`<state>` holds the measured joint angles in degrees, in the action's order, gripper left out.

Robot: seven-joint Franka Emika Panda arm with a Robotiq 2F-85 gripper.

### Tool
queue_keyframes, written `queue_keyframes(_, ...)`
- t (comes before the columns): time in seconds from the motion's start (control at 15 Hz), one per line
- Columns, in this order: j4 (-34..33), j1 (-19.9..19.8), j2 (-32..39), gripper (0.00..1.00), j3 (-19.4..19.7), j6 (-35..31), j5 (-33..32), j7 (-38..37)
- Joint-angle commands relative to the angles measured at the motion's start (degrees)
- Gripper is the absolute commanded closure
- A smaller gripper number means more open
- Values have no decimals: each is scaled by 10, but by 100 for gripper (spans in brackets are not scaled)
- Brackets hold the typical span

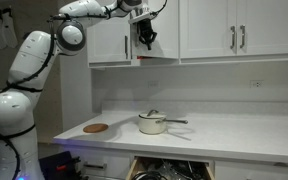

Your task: Close the right door of the first upper cabinet

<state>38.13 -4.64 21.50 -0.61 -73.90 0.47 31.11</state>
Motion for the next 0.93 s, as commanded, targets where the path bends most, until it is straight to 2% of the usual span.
queue_keyframes(0.0, -11, 4, -5, 100, -3, 30, 0, 5)
queue_keyframes(0.4, -8, 2, -9, 100, -3, 32, 3, 9)
queue_keyframes(0.47, -9, 2, -8, 74, -3, 33, 2, 5)
queue_keyframes(0.53, -9, 3, -8, 73, -3, 33, 1, 5)
queue_keyframes(0.87, -4, -4, -12, 39, -2, 33, 6, 8)
